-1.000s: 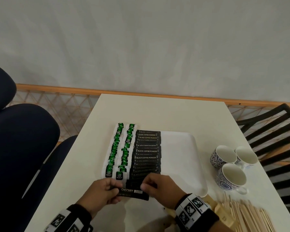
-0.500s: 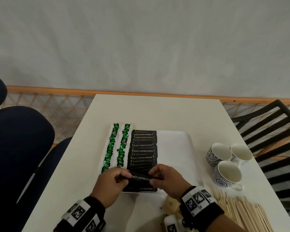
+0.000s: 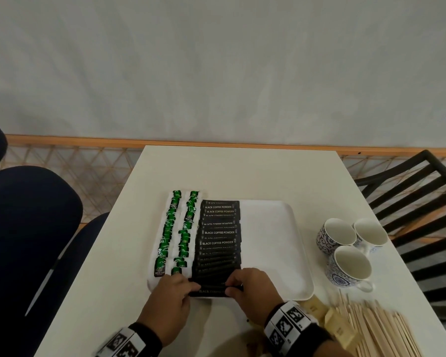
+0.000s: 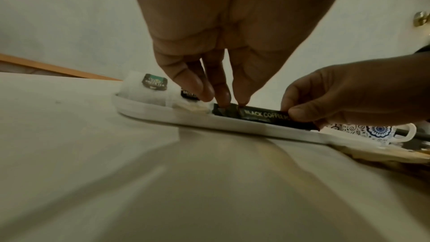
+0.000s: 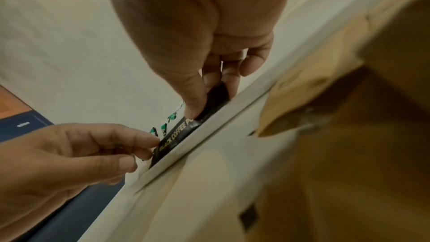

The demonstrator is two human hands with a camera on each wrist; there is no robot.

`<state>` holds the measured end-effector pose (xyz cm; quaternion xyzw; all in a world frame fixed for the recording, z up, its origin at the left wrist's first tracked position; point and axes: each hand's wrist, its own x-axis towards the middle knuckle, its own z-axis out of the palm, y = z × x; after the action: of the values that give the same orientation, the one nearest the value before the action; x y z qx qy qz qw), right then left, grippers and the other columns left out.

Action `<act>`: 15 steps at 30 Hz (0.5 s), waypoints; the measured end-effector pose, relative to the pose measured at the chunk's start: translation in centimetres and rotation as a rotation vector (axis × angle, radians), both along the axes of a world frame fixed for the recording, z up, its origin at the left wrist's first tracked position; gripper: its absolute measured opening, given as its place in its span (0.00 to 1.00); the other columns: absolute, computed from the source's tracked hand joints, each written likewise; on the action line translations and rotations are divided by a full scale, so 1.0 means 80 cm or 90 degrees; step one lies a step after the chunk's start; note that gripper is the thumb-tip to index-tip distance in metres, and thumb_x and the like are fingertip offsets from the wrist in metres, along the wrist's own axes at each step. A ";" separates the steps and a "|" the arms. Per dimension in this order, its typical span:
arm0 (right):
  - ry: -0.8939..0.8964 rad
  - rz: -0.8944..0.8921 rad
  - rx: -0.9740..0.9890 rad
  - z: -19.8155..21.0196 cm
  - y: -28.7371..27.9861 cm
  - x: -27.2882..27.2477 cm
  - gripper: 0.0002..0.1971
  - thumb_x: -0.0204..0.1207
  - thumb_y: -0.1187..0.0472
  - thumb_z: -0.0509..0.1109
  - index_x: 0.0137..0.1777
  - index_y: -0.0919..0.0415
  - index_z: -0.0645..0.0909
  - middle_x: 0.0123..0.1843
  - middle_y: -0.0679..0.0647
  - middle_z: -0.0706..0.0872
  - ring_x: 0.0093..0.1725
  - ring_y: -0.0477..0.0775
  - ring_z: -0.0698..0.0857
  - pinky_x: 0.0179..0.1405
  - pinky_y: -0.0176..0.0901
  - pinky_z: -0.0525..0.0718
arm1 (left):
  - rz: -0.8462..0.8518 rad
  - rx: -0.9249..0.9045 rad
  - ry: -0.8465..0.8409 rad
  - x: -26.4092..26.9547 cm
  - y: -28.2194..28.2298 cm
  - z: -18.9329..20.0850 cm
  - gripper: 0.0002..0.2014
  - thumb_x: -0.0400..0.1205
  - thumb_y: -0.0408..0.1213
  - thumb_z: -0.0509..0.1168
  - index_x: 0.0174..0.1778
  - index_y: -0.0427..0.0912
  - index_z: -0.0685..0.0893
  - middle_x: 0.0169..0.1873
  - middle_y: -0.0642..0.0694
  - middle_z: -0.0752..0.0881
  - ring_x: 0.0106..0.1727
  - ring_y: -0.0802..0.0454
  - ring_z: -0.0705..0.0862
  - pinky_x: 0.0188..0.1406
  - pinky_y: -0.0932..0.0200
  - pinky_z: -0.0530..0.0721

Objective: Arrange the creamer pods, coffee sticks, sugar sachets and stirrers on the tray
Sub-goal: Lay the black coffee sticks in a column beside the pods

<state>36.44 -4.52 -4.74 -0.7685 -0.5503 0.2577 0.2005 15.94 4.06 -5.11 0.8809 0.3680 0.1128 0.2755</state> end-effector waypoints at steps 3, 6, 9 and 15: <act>-0.044 0.020 0.000 -0.005 0.002 -0.001 0.09 0.76 0.49 0.68 0.52 0.48 0.86 0.52 0.45 0.87 0.54 0.49 0.83 0.57 0.44 0.78 | -0.006 0.008 0.001 0.002 -0.002 0.002 0.19 0.77 0.34 0.59 0.60 0.52 0.88 0.47 0.62 0.74 0.52 0.60 0.70 0.52 0.75 0.65; -0.071 0.027 0.011 -0.010 0.003 -0.002 0.09 0.77 0.49 0.67 0.53 0.48 0.85 0.53 0.46 0.86 0.56 0.51 0.81 0.58 0.44 0.76 | -0.015 -0.003 0.010 0.004 -0.002 0.003 0.19 0.82 0.34 0.59 0.66 0.54 0.83 0.52 0.61 0.72 0.55 0.64 0.66 0.55 0.78 0.60; -0.090 0.026 0.025 -0.012 0.003 -0.002 0.09 0.78 0.49 0.65 0.53 0.47 0.84 0.53 0.45 0.85 0.57 0.51 0.80 0.57 0.43 0.74 | -0.007 0.014 0.009 0.007 -0.002 0.003 0.19 0.80 0.33 0.59 0.62 0.52 0.86 0.50 0.60 0.77 0.53 0.66 0.67 0.53 0.80 0.61; -0.078 0.045 0.011 -0.012 0.001 -0.002 0.10 0.76 0.48 0.65 0.52 0.46 0.85 0.55 0.45 0.83 0.58 0.51 0.79 0.58 0.45 0.74 | 0.018 0.007 0.019 0.001 0.000 -0.001 0.14 0.80 0.30 0.63 0.53 0.53 0.87 0.47 0.62 0.77 0.53 0.61 0.73 0.49 0.78 0.66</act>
<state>36.29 -4.44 -5.72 -0.7612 -0.5903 0.2123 0.1642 15.99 4.05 -5.17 0.8787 0.3836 0.1052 0.2638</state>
